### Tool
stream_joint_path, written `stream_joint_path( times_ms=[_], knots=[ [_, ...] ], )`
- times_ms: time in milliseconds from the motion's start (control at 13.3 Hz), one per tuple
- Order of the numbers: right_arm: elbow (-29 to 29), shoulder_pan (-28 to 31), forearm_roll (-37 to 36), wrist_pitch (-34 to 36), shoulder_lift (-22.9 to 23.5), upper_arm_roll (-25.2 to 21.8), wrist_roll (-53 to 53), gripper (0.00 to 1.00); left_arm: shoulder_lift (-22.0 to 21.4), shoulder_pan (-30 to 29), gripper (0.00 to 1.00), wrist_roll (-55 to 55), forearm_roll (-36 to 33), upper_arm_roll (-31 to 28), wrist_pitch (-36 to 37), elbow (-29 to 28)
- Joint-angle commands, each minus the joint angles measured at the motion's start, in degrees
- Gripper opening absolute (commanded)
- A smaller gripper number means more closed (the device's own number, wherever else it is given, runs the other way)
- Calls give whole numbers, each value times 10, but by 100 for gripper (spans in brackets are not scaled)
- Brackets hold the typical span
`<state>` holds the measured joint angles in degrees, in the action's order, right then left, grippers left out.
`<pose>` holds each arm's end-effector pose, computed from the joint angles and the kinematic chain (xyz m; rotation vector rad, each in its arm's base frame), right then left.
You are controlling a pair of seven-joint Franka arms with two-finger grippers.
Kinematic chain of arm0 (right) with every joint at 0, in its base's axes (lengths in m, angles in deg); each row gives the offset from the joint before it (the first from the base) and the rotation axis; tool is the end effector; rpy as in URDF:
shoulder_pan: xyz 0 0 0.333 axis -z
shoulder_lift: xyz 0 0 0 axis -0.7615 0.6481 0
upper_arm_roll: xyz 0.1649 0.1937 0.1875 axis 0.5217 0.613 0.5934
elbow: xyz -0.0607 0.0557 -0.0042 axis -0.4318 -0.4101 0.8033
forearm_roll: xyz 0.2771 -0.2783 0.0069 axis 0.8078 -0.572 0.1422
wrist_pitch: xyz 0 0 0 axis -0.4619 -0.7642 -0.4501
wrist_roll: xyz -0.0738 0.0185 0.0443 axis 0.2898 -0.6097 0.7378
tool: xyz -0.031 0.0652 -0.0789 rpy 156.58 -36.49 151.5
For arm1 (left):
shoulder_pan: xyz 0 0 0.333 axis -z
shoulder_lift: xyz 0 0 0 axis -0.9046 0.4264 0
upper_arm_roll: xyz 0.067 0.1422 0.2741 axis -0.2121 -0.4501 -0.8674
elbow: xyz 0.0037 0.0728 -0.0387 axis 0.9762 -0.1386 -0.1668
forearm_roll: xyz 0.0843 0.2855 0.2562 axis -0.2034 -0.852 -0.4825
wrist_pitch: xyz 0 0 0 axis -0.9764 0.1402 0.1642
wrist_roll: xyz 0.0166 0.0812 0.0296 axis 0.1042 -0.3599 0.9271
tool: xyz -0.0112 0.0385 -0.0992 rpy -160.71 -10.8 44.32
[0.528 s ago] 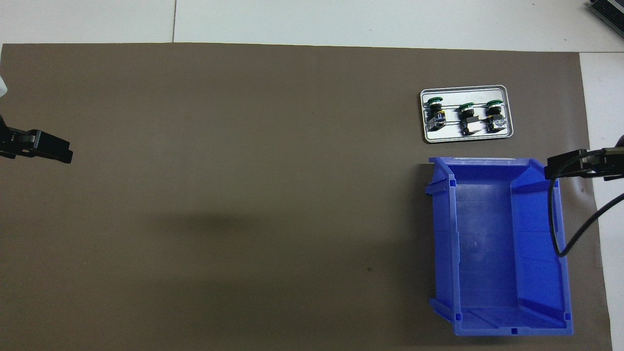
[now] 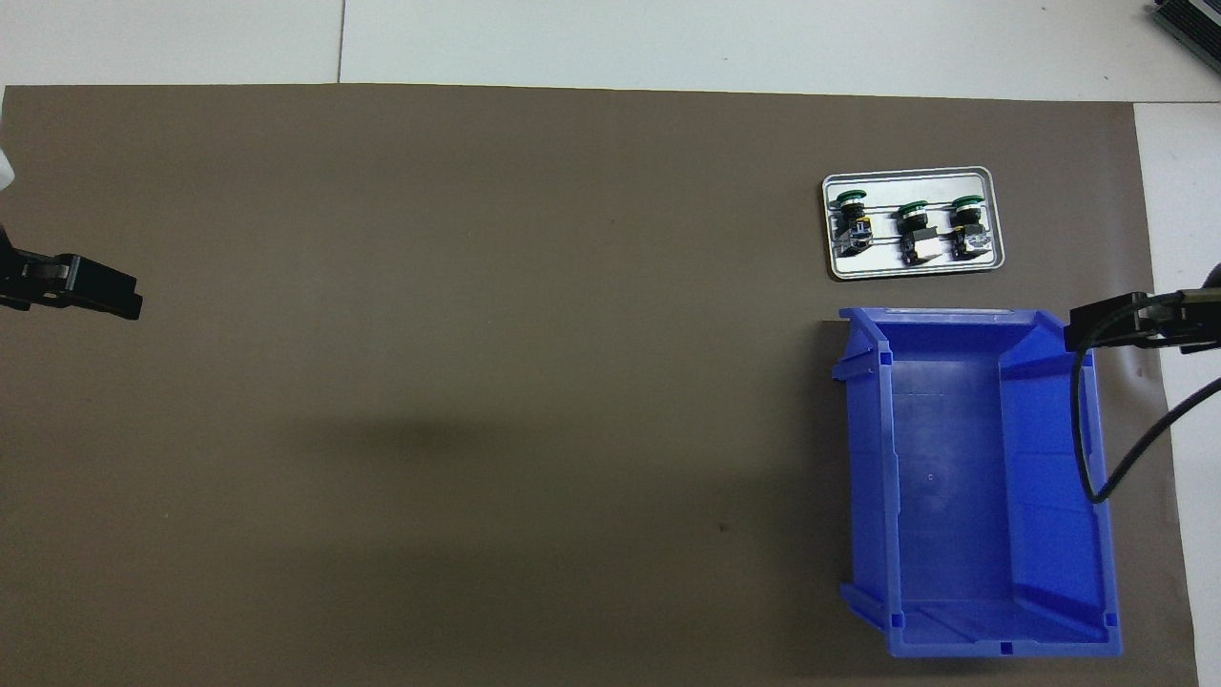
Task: Place and press button with both arms
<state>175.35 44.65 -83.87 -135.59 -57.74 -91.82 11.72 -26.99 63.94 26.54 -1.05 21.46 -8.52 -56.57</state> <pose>0.5297 -0.0112 0.6270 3.1026 -0.0630 -0.0293 0.5675 -0.0081 0.6045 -3.1210 0.2325 0.0702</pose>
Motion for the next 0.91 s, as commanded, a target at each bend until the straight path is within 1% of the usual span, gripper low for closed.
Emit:
stream_joint_path(
  times_ms=[0, 226, 302, 453, 603, 754, 830],
  knots=[
    [13, 5, 4, -28, -10, 5, 11, 100, -18, -1, 100, -3, -9, 1, -14, -23],
    [12, 11, 4, -33, -7, 5, 10, 100, -18, -1, 100, -3, -9, 1, -14, -23],
    [4, 14, 3, -42, 1, 5, 10, 100, -18, -1, 100, -3, -9, 1, -14, -23],
    [-40, 16, 5, -66, 49, 4, 10, 100, -18, -1, 100, -3, -9, 1, -14, -23],
    [-57, 17, 9, -117, 96, 4, 14, 100, -18, -1, 100, -3, -9, 1, -14, -23],
    [-102, 21, 24, -178, 176, 4, 25, 100, -18, -1, 100, -3, -9, 1, -14, -23],
    [-104, 20, 28, -215, 212, 6, 25, 100, -18, -1, 100, -3, -9, 1, -14, -23]
  ],
)
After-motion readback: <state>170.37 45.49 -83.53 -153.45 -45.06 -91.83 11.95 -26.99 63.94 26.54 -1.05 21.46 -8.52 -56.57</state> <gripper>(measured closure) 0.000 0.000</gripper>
